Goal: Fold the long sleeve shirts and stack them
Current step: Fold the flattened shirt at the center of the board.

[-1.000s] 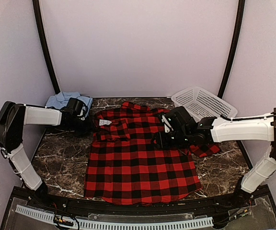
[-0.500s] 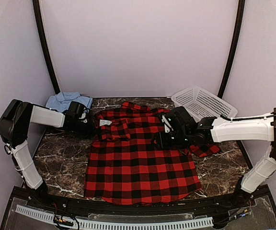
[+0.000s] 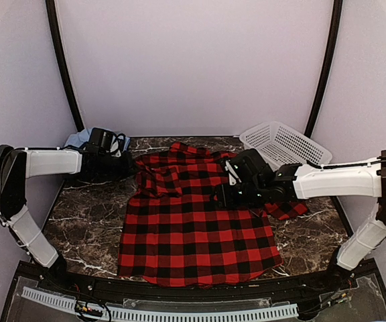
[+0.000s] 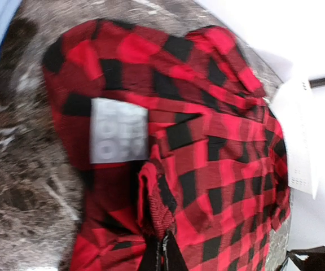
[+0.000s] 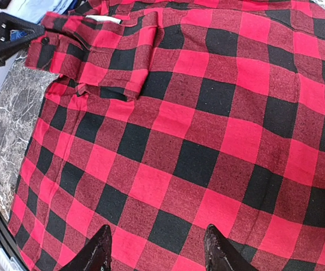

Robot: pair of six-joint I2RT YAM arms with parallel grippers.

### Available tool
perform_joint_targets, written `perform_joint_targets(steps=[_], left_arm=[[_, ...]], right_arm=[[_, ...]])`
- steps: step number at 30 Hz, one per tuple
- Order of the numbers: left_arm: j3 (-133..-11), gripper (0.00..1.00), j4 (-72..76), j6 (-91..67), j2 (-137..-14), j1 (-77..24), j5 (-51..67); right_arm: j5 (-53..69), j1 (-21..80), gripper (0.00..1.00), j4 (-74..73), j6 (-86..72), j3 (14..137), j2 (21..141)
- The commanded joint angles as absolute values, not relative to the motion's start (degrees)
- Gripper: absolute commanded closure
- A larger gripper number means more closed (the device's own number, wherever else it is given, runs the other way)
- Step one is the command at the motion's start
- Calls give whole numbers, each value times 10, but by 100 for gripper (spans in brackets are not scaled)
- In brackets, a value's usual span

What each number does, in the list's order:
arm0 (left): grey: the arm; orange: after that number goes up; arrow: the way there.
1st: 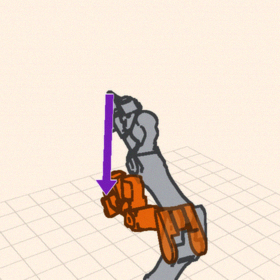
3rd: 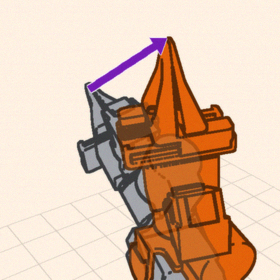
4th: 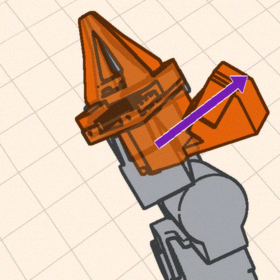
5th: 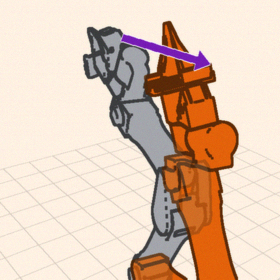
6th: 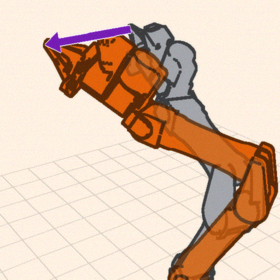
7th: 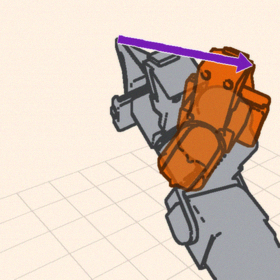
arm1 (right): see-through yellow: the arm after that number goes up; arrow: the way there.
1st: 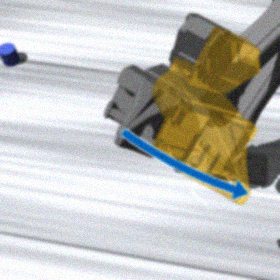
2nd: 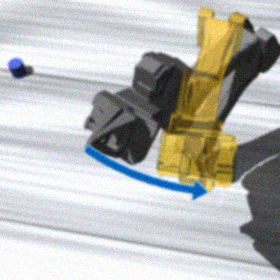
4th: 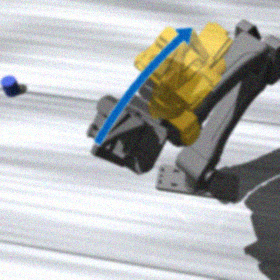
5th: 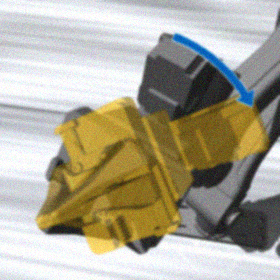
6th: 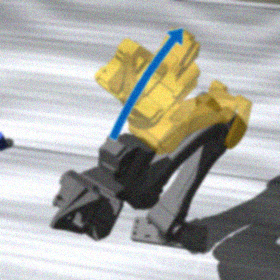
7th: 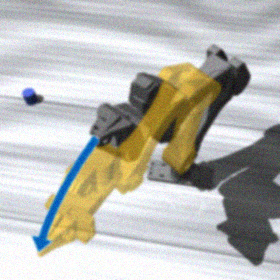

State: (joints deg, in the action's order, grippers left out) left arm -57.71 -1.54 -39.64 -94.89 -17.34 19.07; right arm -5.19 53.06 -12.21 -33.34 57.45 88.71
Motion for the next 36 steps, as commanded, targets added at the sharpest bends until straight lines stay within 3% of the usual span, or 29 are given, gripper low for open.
perform_joint_targets(steps=[1, 11, 30, 36], left_arm=[[-620, 100, -47, -354, -913, -217, 224], [-697, 100, -55, -326, -969, -335, 269], [-742, 100, -14, -359, -1036, -361, 321], [-743, 100, -5, -368, -1038, -362, 335]], right_arm=[[-49, 526, 47, -85, -334, 593, 897], [-30, 526, 41, -3, -321, 584, 897], [11, 555, 11, 107, -275, 643, 996], [7, 554, 10, 130, -286, 675, 1040]])
